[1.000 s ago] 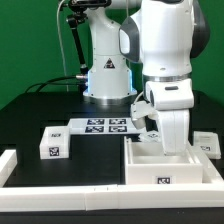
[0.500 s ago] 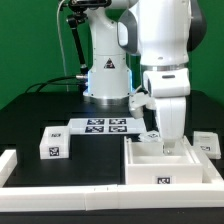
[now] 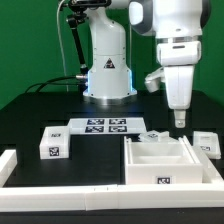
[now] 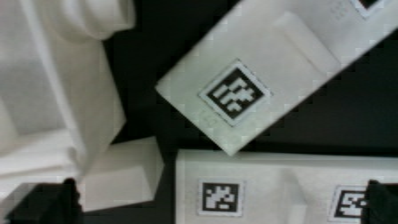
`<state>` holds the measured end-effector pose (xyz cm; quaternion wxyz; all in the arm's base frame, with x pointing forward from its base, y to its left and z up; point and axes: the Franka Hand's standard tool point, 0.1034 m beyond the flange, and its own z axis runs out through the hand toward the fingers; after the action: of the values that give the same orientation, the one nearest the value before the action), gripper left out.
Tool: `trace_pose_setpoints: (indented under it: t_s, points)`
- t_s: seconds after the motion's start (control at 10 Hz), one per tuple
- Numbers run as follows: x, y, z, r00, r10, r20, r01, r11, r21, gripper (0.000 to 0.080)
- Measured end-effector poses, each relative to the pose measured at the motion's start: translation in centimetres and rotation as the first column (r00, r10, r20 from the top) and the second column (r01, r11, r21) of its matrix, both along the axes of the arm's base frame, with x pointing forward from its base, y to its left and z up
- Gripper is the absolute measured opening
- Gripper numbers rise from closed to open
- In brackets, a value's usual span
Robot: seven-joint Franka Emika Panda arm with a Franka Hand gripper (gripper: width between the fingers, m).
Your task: Assemble cabinet
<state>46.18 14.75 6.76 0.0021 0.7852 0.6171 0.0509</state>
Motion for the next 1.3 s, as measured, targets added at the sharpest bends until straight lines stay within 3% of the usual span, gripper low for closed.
trace_pose_setpoints:
  t_s: [0.2,0.5,0.7,1.0,1.3]
  points:
    - [-1.0,2.2,-1.6,1.0,-0.013,0.009,0.013,1.0,0.029,0.0797]
    - [-2.2,2.9,-4.2,0.999,-0.023,-0.023,0.024,0.999,0.039,0.0797]
    - [-1.2,3.9,-4.0,0.999,-0.041,-0.031,0.042,0.998,0.037,0.0797]
    - [0.0,5.0,-4.9,0.998,-0.058,-0.032,0.06,0.997,0.049,0.0797]
    - [-0.4,4.8,-5.8,0.997,-0.063,-0.034,0.065,0.996,0.055,0.0775]
